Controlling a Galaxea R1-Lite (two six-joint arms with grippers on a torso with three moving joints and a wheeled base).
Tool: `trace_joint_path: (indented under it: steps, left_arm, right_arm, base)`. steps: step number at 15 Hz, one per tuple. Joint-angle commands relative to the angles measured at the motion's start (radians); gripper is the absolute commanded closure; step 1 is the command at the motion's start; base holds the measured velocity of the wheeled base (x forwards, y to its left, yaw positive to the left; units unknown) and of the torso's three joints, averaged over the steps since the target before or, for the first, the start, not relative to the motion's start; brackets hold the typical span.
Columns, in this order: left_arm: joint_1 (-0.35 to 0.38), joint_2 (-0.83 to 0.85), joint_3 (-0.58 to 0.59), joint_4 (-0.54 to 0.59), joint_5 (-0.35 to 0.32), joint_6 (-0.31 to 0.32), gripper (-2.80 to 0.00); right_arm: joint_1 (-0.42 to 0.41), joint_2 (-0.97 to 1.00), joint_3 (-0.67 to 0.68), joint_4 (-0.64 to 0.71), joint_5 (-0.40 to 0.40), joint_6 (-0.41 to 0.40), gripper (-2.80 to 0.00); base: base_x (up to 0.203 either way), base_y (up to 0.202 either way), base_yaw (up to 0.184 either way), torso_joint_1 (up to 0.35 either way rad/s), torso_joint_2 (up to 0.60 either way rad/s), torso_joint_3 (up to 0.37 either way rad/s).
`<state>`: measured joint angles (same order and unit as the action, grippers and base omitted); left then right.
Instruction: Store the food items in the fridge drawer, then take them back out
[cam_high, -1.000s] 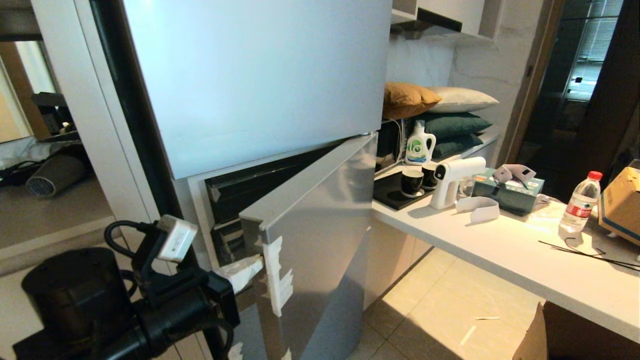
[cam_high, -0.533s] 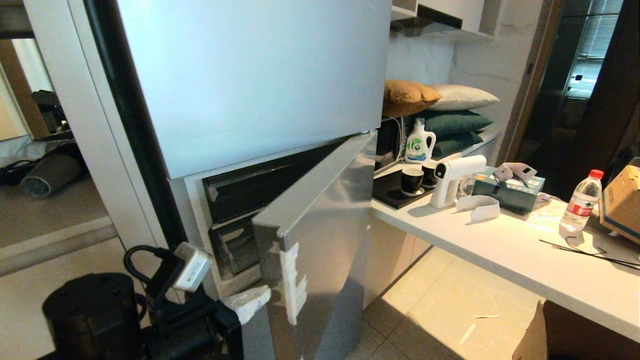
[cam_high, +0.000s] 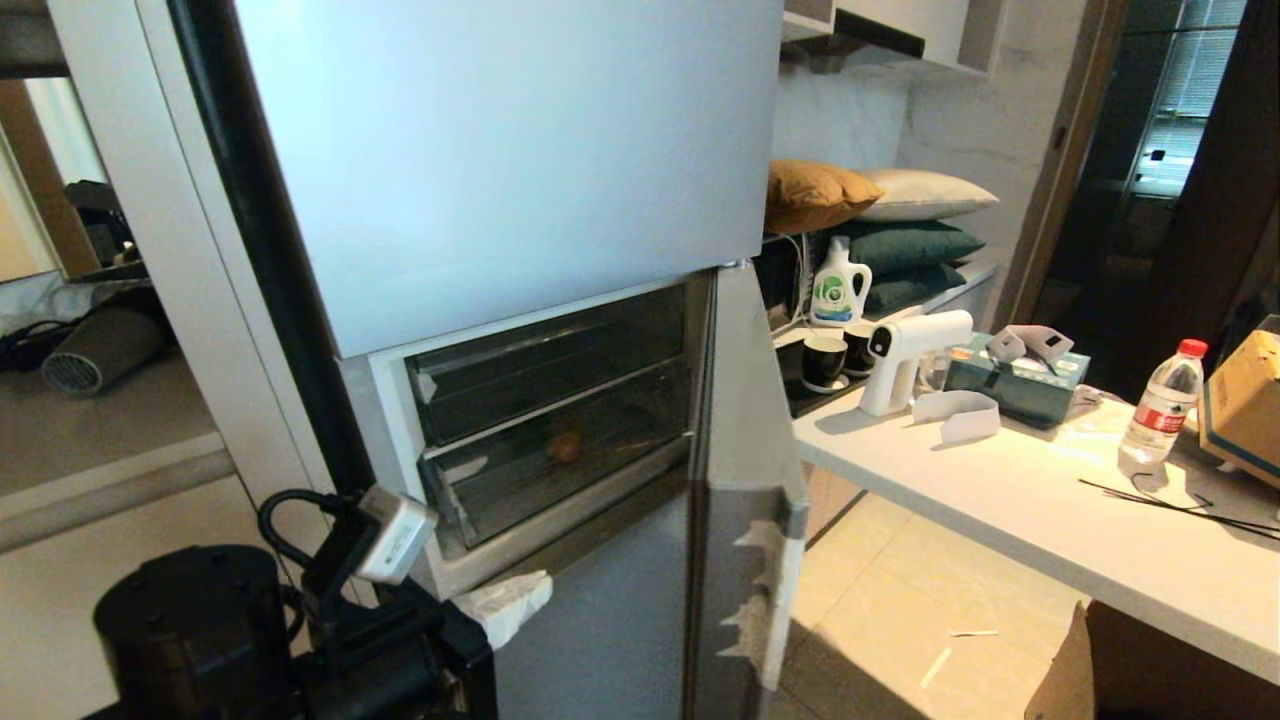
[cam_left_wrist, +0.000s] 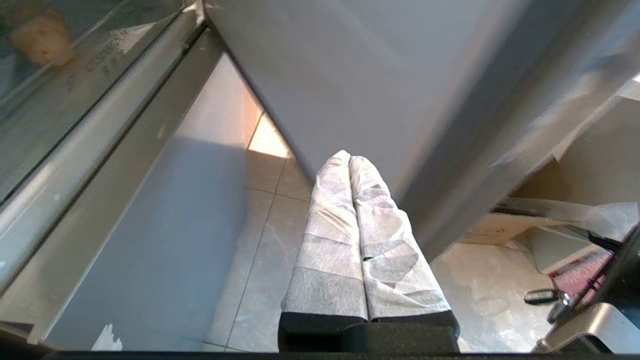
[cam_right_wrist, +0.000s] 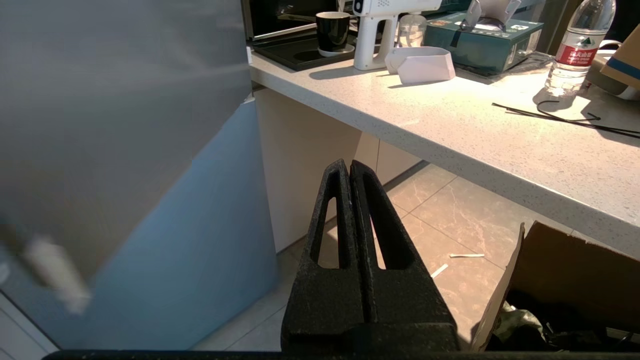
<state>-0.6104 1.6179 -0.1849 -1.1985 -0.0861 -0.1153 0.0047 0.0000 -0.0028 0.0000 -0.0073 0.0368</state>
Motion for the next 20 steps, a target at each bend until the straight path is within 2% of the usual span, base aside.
trace_joint_path:
  steps: [1,3,5,9,11,12,14,17,20]
  left_arm:
    - [0.004,0.019,-0.018,-0.007,0.058,-0.001,0.0]
    - [0.004,0.023,-0.035,-0.01,0.187,-0.003,0.0]
    - [0.005,-0.008,-0.023,-0.053,0.261,-0.02,0.0]
    - [0.005,-0.168,0.037,-0.101,0.321,-0.027,0.0]
    - [0.014,-0.269,0.089,-0.103,0.388,-0.029,0.0]
    - [0.029,-0.324,0.122,-0.102,0.419,-0.03,0.0]
    - [0.114,-0.448,0.172,-0.087,0.446,-0.031,0.0]
    - [0.287,-0.71,0.18,0.084,0.438,-0.023,0.0]
    - [0.421,-1.015,0.176,0.394,0.374,0.024,0.0]
  right_arm:
    - [0.0,0.002,0.001,0.0,0.0,0.0,0.0]
    - [0.0,0.002,0.0,0.0,0.0,0.0,0.0]
    - [0.0,0.002,0.0,0.0,0.0,0.0,0.0]
    - [0.0,0.002,0.0,0.0,0.0,-0.002,0.0]
    - [0.0,0.002,0.0,0.0,0.0,-0.002,0.0]
    - [0.0,0.002,0.0,0.0,0.0,-0.002,0.0]
    - [0.0,0.002,0.0,0.0,0.0,-0.002,0.0]
    - [0.0,0.002,0.0,0.002,0.0,-0.003,0.0]
    - [0.0,0.002,0.0,0.002,0.0,-0.003,0.0]
  base:
    - [0.0,0.0,0.0,0.0,0.0,0.0]
    - [0.0,0.0,0.0,0.0,0.0,0.0]
    - [0.0,0.0,0.0,0.0,0.0,0.0]
    - [0.0,0.0,0.0,0.0,0.0,0.0]
    - [0.0,0.0,0.0,0.0,0.0,0.0]
    - [0.0,0.0,0.0,0.0,0.0,0.0]
    - [0.0,0.0,0.0,0.0,0.0,0.0]
    - [0.0,0.0,0.0,0.0,0.0,0.0]
    - [0.0,0.0,0.0,0.0,0.0,0.0]
